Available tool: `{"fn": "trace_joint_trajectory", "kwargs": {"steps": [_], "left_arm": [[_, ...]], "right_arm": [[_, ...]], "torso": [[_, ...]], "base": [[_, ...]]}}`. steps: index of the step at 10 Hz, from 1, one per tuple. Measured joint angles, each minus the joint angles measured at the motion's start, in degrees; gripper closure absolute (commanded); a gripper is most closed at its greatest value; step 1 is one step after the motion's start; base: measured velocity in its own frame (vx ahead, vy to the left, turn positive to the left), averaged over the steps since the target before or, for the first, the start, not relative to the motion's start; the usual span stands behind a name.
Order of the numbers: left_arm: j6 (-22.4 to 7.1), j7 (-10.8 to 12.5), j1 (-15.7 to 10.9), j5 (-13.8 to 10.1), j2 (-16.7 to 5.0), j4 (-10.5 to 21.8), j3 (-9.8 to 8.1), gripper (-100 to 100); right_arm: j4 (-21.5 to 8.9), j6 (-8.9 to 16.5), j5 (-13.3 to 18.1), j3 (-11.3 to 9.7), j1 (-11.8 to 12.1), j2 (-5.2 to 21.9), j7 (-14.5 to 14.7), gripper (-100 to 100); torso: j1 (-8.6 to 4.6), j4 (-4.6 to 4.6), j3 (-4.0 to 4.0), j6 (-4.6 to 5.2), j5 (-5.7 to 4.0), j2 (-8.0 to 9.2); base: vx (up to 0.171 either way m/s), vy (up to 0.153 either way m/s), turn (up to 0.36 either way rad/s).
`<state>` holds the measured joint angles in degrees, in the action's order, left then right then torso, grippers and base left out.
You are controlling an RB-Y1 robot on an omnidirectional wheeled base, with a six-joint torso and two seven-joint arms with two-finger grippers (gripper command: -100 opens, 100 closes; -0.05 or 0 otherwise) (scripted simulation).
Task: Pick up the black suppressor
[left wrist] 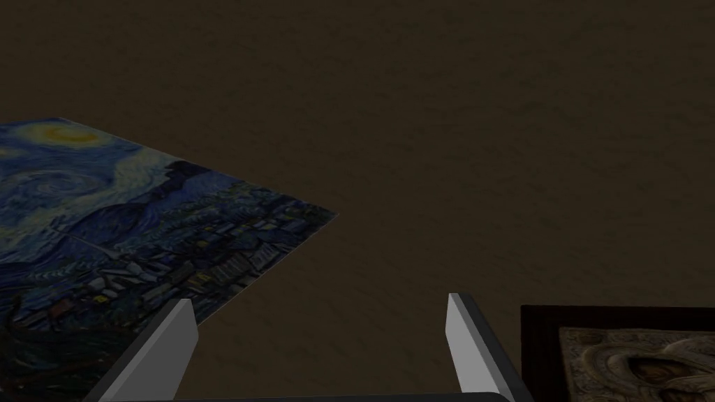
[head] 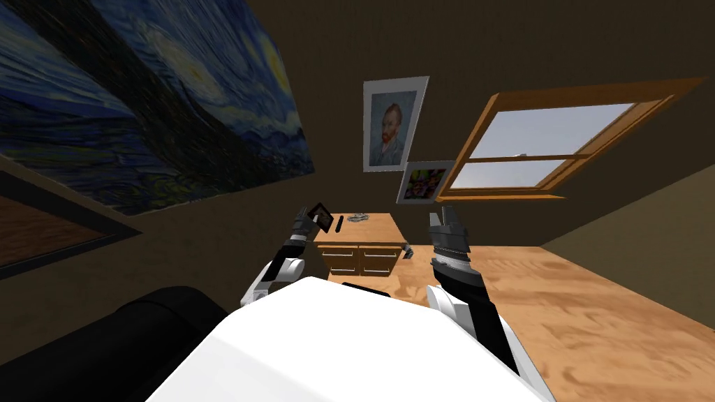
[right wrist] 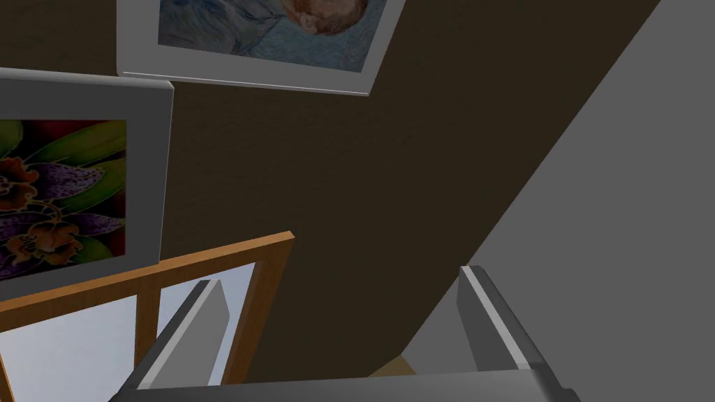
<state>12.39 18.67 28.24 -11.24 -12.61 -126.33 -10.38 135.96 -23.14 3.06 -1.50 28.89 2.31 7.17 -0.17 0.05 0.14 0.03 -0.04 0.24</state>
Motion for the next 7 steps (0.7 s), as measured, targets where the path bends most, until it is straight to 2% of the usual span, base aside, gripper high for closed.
{"fn": "trace_joint_trajectory", "kwargs": {"steps": [2, 3, 4, 5, 6, 7], "left_arm": [[-1.5, 2.1, 0.4, -0.8, -1.7, 3.0, -1.33, -100], [-2.8, 2.9, 0.5, -1.1, -2.3, 3.3, -1.94, -100], [-3.9, 3.1, 0.4, -1.2, -2.2, 3.1, -2.06, -100], [-5.9, 4.1, 0.3, -1.8, -3.3, 3.5, -3.27, -100], [-7.7, 5.7, 0.4, -2.6, -4.7, 5.3, -4.6, -100], [-8.7, 6.9, 1.0, -3.0, -5.4, 6.6, -5.09, -100]], "right_arm": [[0.0, 0.0, 0.0, 0.0, 0.0, 0.0, 0.0, 0], [0.0, 0.0, 0.0, 0.0, 0.0, 0.0, 0.0, 0], [0.0, 0.0, 0.0, 0.0, 0.0, 0.0, 0.0, 0], [0.0, 0.0, 0.0, 0.0, 0.0, 0.0, 0.0, 0], [0.0, 0.0, 0.0, 0.0, 0.0, 0.0, 0.0, 0], [0.0, 0.0, 0.0, 0.0, 0.0, 0.0, 0.0, 0]], "torso": [[0.06, -0.01, -0.03, -0.02, 0.01, -0.06], [0.12, -0.01, -0.04, -0.06, 0.02, -0.08], [0.18, -0.02, -0.06, -0.07, 0.03, -0.11], [0.13, -0.02, -0.05, -0.02, 0.02, -0.09], [0.04, -0.01, -0.03, -0.01, 0.01, -0.05], [0.08, -0.01, -0.02, -0.07, 0.01, -0.05]], "base": [[-0.022, -0.04, -0.182], [-0.01, -0.01, 0.019], [-0.023, -0.035, -0.246], [-0.037, -0.067, -0.401], [-0.028, -0.048, -0.174], [-0.027, -0.046, -0.294]]}}
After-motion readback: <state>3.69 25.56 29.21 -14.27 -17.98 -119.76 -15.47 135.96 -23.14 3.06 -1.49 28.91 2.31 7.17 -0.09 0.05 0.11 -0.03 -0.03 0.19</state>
